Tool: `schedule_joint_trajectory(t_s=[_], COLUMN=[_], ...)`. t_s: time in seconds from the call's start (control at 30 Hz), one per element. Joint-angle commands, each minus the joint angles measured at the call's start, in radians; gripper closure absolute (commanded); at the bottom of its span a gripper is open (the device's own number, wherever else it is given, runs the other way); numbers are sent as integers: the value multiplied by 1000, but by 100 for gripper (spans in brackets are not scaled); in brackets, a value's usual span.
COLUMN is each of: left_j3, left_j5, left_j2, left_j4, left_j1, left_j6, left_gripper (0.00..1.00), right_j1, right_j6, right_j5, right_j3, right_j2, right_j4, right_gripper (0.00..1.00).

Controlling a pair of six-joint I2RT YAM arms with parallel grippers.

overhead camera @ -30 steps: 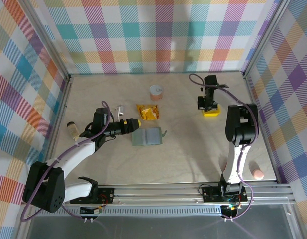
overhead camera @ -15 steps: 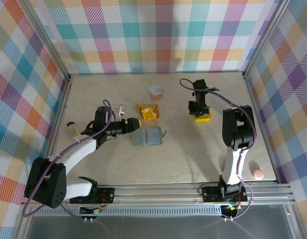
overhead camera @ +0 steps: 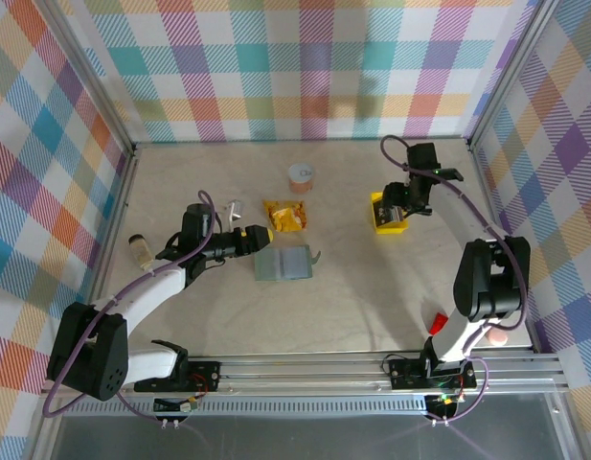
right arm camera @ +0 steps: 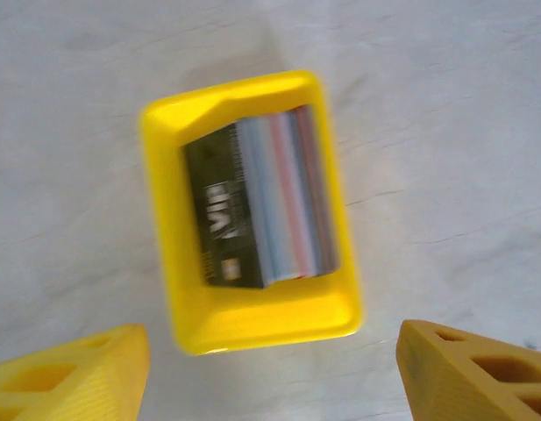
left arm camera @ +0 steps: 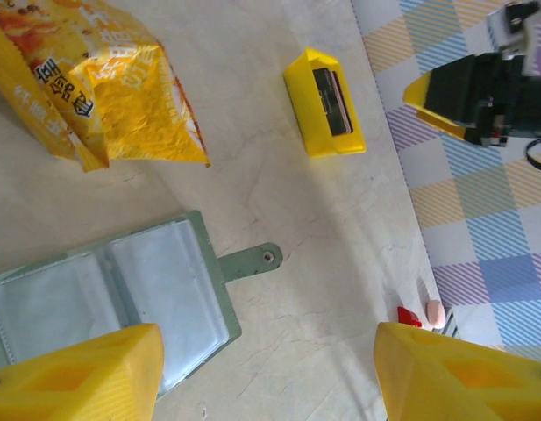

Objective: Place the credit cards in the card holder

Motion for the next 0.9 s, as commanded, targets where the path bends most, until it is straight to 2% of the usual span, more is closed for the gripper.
schedule_joint_trajectory(t_s=[0.0,0.27,0.53,0.87], left_j3=[-16,-27,-26,-24], left_j5=[51,61,62,63], left_j2=[-11,-14,-9,9], left_j4=[72,94,92,100], left_j1=[-5,-6,-6,-6], left_j6=[-11,-8,-8,-9], left_gripper=[36,35,35,35], right_j1=[11,32,56,65], right_j6=[-68,-125,-157,-200], right_j5=[36,56,167,175], right_j3=[51,181,227,252], right_j2=[88,233,302,353], right_j4=[-52,-99,-104,-100], right_gripper=[25,26,29,31])
